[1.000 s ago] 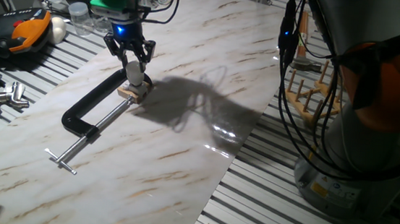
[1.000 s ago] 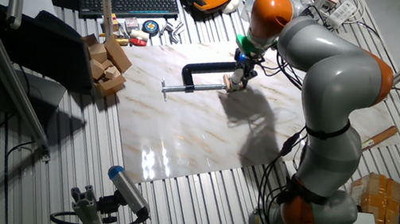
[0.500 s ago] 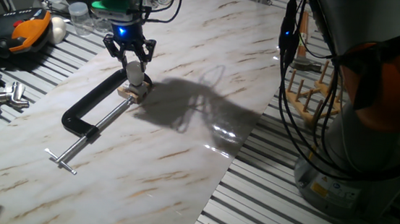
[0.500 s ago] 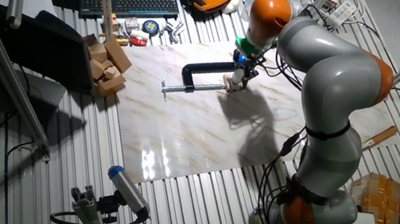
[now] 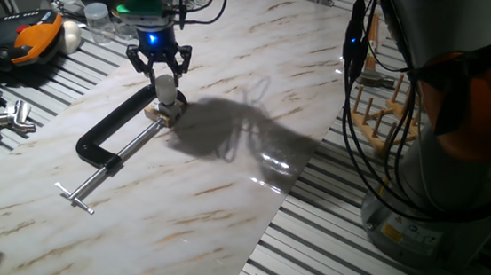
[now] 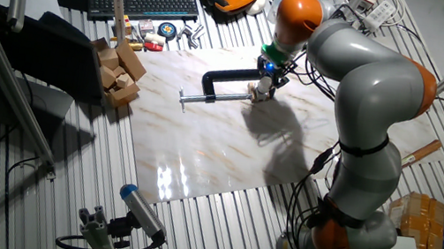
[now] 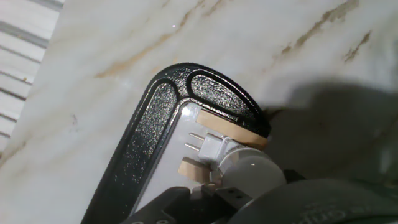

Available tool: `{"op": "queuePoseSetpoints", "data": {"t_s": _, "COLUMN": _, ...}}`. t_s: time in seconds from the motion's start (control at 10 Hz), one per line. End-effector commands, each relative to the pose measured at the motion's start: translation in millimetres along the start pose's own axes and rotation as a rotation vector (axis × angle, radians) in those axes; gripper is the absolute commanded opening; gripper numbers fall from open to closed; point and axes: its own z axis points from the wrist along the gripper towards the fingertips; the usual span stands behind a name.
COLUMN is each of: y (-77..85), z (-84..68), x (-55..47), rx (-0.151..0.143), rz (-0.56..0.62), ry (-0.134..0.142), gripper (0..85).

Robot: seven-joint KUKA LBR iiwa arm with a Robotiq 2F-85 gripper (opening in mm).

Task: Take out the light bulb by rotating it

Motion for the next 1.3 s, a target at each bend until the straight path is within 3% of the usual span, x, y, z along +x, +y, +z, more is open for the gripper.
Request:
{"op": "queuePoseSetpoints", "data": {"t_s": 0.0, "y": 0.0, "z": 0.0, "x": 0.0, "rx": -0.001, "rz": -0.029, "ry": -0.001, "gripper": 0.0}}
{"op": "queuePoseSetpoints", "data": {"t_s": 1.2, "y": 0.7, "z": -0.5, "x": 0.1, "rx": -0.005, "rz": -0.397, "ry": 0.008, "gripper": 0.0}}
